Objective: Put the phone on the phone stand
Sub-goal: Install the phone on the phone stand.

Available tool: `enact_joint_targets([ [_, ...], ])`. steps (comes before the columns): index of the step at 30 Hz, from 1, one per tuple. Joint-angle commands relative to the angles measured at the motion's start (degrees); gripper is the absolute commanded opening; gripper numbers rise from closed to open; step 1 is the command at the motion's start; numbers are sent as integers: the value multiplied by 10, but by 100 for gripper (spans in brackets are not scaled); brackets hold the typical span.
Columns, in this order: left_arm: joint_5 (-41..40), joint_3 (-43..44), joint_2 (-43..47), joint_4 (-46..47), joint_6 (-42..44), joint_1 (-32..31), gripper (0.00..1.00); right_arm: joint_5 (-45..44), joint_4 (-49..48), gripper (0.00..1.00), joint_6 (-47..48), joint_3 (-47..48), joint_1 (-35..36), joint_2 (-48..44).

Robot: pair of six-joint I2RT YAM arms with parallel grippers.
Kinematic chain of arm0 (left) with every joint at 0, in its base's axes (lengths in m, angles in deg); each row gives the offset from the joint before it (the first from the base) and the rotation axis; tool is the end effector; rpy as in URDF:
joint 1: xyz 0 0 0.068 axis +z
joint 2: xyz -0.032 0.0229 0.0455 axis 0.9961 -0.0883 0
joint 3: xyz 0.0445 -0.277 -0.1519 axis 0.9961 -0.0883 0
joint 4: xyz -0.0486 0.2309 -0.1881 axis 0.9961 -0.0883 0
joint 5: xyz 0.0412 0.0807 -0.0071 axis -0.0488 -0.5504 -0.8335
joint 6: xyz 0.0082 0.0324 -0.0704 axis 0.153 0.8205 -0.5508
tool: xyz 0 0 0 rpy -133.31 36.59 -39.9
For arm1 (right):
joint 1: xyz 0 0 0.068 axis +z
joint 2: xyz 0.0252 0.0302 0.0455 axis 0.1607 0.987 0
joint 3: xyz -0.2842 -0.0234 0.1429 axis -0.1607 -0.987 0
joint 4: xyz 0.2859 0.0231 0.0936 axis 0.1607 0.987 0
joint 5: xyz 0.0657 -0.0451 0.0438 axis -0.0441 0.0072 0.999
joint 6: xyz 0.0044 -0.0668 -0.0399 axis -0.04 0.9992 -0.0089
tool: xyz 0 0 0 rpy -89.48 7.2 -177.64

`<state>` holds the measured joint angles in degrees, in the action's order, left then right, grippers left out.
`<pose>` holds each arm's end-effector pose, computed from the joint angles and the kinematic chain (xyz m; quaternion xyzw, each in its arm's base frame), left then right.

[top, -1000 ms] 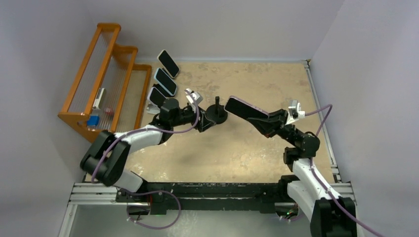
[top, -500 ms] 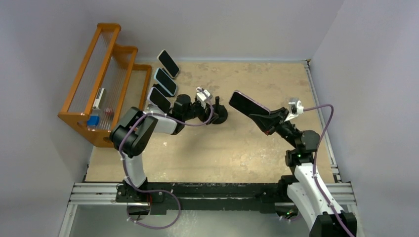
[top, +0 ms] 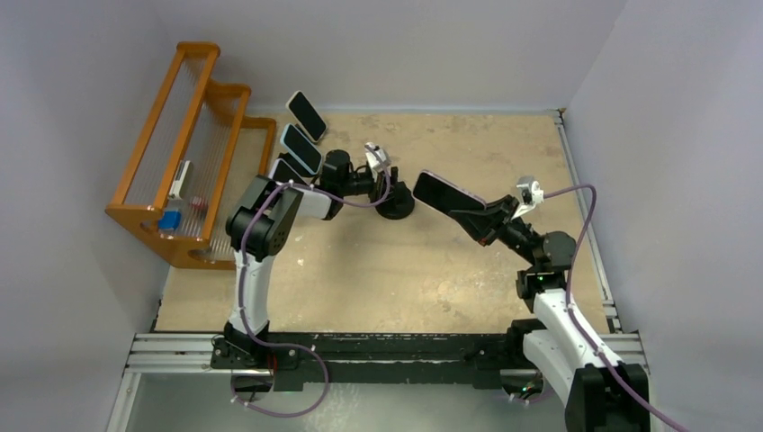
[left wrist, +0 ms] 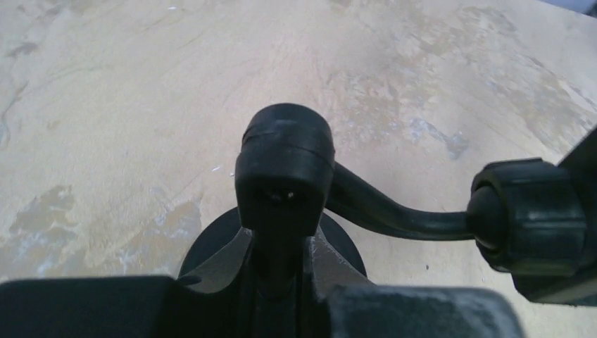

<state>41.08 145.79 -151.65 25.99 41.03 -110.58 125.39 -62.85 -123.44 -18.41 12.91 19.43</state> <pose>0.4390 -0.2636 0.1383 0.3930 0.6532 -0.4253 0.4879 0.1863 0.0605 0.2987 -0.1844 0.5550 0.4726 0.6593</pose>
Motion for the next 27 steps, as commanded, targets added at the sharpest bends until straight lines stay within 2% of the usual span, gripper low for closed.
enact_joint_targets([
  [1, 177, 40, -28, -13, -5, 26, 0, 17, -104, 0, 13, 5, -1, 24],
  [5, 288, 15, -13, -20, 0, 48, 0, 20, -132, 0, 50, 14, 42, 82],
  [8, 325, -24, 7, -27, 0, 57, 0, -60, -1, 0, 189, 81, 158, 119],
  [10, 344, -35, 13, -36, -2, 58, 0, -91, 16, 0, 233, 107, 203, 155],
  [17, 343, -73, 14, 12, -32, 58, 0, -105, -28, 0, 248, 137, 227, 243],
  [24, 336, -107, -12, 137, -121, 59, 0, -142, -16, 0, 278, 167, 252, 288],
  [27, 338, -119, -29, 209, -173, 64, 0, -145, -10, 0, 270, 146, 255, 277],
])
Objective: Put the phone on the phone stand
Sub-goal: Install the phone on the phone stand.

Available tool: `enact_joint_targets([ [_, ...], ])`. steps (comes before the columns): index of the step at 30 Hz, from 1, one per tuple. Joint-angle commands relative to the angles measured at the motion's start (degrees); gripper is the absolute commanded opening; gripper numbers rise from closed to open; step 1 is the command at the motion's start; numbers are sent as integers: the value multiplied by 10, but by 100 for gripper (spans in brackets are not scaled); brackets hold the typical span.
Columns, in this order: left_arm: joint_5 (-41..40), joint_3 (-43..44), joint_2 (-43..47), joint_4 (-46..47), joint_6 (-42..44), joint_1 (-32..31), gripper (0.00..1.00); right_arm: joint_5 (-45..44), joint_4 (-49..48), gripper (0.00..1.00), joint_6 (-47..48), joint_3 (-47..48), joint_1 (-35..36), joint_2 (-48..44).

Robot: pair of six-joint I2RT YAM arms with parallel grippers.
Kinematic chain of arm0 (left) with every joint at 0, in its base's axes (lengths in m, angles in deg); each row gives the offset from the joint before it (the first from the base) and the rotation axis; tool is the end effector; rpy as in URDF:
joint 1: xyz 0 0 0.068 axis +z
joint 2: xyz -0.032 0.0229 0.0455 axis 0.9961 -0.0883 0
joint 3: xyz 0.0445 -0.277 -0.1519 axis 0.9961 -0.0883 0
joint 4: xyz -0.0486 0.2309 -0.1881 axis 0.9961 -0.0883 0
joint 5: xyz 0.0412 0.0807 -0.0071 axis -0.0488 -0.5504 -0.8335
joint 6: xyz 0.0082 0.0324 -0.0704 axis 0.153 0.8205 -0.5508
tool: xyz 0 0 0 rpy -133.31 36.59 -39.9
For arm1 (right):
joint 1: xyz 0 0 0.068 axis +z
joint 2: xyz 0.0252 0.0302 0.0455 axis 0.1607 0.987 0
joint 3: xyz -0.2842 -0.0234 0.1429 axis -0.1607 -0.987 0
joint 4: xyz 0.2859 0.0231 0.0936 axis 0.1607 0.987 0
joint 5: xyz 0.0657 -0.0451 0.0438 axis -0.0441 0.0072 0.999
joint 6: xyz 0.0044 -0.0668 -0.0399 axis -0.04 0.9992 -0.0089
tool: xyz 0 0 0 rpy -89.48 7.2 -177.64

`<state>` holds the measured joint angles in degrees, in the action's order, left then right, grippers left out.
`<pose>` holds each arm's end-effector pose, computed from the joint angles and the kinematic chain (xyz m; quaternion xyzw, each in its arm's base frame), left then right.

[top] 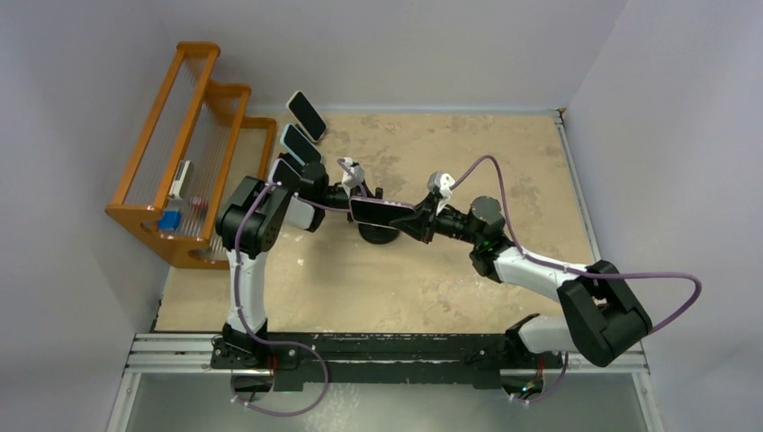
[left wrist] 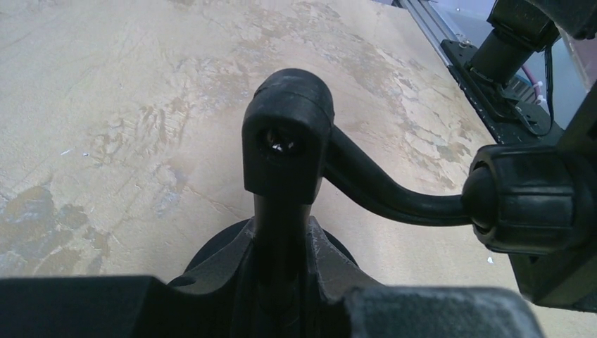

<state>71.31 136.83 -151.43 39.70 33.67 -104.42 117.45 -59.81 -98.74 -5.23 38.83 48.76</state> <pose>0.3993 -0.2098 0.1249 0.4608 0.5528 -0.5737 0.3911 0.2480 0.1888 0.2639 -0.3367 0.5745 0.4645 0.5838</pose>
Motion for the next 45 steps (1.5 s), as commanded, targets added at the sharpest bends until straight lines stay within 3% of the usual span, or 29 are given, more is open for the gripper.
enact_joint_targets([
  [1, 38, -32, -37, 99, -118, 6, 0, -68, -39, 0, 18, 2, -4, -29],
  [4, 38, -34, -47, 150, -153, 14, 0, -77, -14, 0, 10, -39, -1, -91],
  [7, 22, -33, -40, 138, -149, 18, 0, -101, 34, 0, 9, -75, -1, -179],
  [12, -1, -35, -30, 131, -145, 18, 0, -187, 13, 0, -21, -130, -1, -305],
  [22, -149, -81, 35, 68, -79, -5, 0, -133, -79, 0, -15, -41, -1, -132],
  [28, -186, -80, 44, 45, -67, -16, 0, -98, -118, 0, -27, -3, 0, -74],
  [36, -198, -63, 41, 9, -56, -23, 0, -134, -61, 0, 10, 7, 1, -136],
  [45, -189, -50, 33, -8, -57, -24, 0, -6, -10, 0, 13, 64, 9, -17],
])
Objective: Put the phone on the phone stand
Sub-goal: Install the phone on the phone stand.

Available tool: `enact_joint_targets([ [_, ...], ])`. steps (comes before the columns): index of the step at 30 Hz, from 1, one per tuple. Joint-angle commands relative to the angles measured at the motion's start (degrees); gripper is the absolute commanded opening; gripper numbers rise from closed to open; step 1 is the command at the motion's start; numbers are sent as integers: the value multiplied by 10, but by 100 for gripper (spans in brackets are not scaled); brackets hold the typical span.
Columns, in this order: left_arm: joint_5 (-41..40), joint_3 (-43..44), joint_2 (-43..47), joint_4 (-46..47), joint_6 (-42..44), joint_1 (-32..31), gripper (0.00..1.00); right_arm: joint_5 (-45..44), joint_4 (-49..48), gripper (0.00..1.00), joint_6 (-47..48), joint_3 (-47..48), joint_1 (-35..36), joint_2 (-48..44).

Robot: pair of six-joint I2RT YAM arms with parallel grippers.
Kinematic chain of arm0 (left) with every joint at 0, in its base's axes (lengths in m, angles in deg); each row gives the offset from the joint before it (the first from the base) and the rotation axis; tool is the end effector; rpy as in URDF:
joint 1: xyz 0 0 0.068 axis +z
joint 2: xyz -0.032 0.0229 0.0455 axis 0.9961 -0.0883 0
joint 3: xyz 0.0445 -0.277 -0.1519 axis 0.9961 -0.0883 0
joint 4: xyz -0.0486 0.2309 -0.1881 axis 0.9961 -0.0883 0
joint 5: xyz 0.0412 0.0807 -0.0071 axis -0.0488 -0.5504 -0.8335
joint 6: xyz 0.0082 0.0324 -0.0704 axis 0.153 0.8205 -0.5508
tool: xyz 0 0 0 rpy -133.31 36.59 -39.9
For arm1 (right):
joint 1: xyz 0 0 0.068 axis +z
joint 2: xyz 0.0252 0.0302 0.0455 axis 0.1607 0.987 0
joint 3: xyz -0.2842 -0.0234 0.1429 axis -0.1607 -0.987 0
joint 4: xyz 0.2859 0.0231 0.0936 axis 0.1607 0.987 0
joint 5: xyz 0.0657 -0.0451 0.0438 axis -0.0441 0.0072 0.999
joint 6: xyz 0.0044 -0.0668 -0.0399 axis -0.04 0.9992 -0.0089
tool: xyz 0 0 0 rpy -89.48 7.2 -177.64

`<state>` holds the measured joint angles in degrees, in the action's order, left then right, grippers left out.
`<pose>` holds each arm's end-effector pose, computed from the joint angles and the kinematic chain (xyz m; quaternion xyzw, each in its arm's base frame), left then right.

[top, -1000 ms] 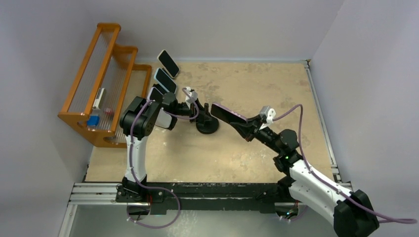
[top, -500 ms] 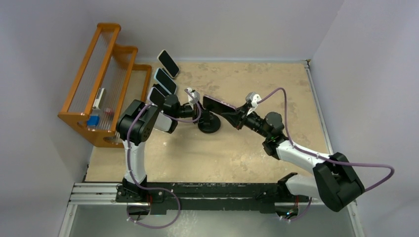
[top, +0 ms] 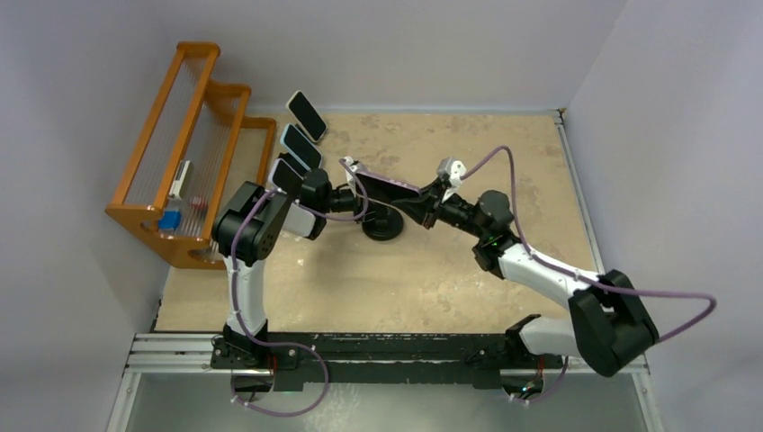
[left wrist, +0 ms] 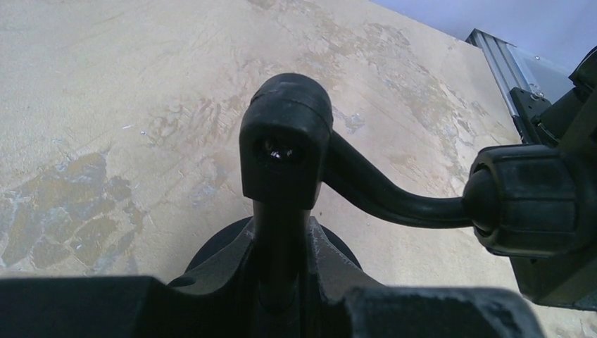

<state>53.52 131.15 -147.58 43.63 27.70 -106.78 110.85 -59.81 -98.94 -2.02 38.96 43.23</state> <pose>0.3873 -0.2162 0.1313 0.3694 0.6267 -0.5225 0.4447 0.2458 0.1811 0.3136 -0.3020 0.5334 0.4393 0.6567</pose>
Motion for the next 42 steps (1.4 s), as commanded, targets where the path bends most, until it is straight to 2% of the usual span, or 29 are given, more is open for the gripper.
enact_joint_targets([
  [1, -5, 7, -6, -48, 2, -1, 0, 67, -3, 0, 19, 34, 8, 59],
  [8, 47, 19, -9, -56, -13, 5, 0, 63, -27, 0, 35, 29, 8, 108],
  [14, 96, 44, -12, -107, 4, 12, 0, 41, -23, 0, 59, 8, 8, 89],
  [20, 178, 54, -24, -109, 2, 15, 0, 12, -70, 0, 82, -36, 8, 68],
  [26, 216, 54, -32, -66, -37, 15, 0, 11, -107, 0, 87, -20, 8, 117],
  [33, 192, 36, -27, -15, -69, 15, 0, 15, -228, 0, 34, -26, 9, 213],
  [38, 135, 14, -15, -11, -56, 15, 0, 7, -263, 0, 16, -34, 9, 235],
  [42, 115, 10, -18, -7, -54, 15, 0, 1, -241, 0, 21, -23, 9, 216],
])
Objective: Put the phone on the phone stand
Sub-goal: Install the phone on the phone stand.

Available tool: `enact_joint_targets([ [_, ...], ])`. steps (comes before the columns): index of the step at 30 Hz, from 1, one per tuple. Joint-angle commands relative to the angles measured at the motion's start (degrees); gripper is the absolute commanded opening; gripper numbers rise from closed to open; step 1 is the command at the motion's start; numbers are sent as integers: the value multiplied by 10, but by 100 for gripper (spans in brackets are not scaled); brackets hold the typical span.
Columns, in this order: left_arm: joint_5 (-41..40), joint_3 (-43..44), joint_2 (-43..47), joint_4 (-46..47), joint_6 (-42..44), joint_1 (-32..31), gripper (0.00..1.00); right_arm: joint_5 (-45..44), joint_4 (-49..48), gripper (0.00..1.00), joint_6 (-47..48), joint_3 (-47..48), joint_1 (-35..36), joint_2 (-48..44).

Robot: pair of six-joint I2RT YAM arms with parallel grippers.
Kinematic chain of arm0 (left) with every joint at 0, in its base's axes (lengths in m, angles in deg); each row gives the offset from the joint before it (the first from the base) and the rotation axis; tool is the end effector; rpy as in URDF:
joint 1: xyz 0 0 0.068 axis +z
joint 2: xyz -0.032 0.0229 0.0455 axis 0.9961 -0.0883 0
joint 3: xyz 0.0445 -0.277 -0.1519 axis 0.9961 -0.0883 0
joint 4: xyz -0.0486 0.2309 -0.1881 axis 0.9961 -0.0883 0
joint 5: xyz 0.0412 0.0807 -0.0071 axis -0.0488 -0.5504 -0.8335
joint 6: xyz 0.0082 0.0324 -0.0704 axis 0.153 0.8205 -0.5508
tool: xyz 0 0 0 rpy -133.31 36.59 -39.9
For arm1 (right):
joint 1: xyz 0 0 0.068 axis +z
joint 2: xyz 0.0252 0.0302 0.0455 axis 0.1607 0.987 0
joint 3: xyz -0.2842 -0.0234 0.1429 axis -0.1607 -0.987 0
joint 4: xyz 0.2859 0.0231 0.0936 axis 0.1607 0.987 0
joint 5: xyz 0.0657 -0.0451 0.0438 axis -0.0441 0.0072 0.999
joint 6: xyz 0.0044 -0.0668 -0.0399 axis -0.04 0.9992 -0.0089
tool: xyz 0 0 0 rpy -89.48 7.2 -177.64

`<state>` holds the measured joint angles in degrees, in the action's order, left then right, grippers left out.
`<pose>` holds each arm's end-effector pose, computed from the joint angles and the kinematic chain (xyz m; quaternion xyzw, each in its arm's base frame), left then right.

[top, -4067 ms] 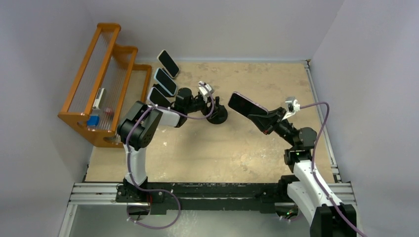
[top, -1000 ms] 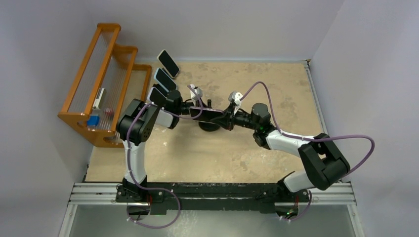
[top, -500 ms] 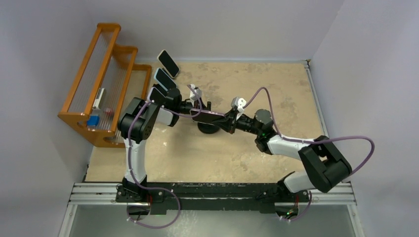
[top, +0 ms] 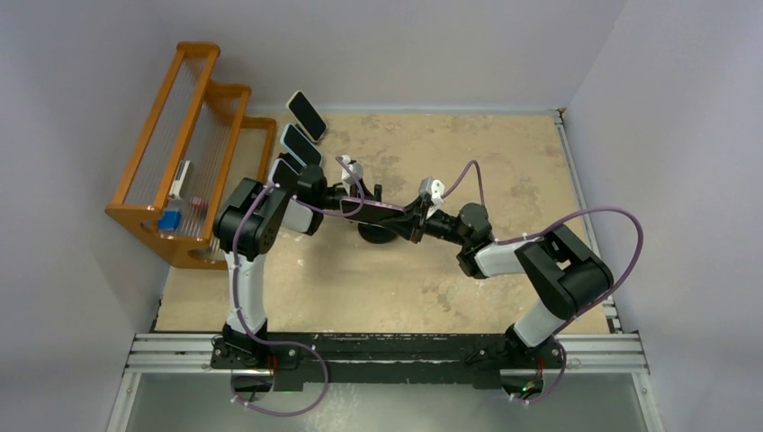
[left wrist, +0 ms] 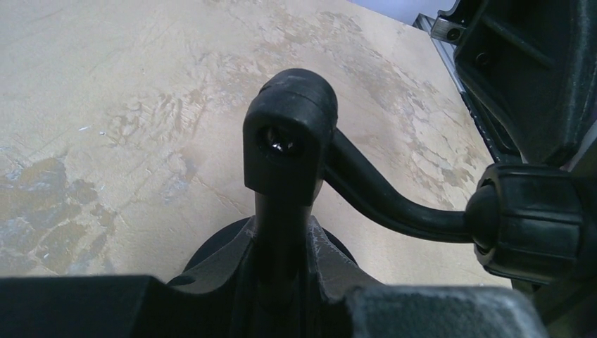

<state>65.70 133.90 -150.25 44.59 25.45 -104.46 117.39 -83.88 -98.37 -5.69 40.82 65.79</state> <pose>0.3941 -0.2063 0.1275 0.4065 0.5919 -0.5730 0.3951 0.2641 0.2112 0.2227 -0.3533 0.5242 0.4717 0.6147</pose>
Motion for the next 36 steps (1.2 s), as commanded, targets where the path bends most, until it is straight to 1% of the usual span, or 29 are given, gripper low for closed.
enact_joint_targets([
  [1, -14, -20, 10, -15, -31, -8, 0, -63, 2, 0, 16, 17, -10, -14],
  [7, -48, -27, 8, -17, -22, -8, 0, -59, 17, 0, 15, 32, -9, -34],
  [13, -55, -27, 0, -18, -20, -8, 0, -44, -6, 0, -4, 36, -9, -22],
  [25, -60, -19, -3, -32, -16, -8, 0, -43, -9, 0, -10, 54, 5, -9],
  [29, -59, -21, -1, -33, -15, -8, 0, -48, -2, 0, -2, 45, 5, -5],
  [33, -56, -21, 4, -42, -19, -5, 0, -61, 3, 0, 7, 16, 5, 9],
  [36, -58, -22, 8, -48, -31, -1, 0, -80, -41, 0, -11, -22, 9, 51],
])
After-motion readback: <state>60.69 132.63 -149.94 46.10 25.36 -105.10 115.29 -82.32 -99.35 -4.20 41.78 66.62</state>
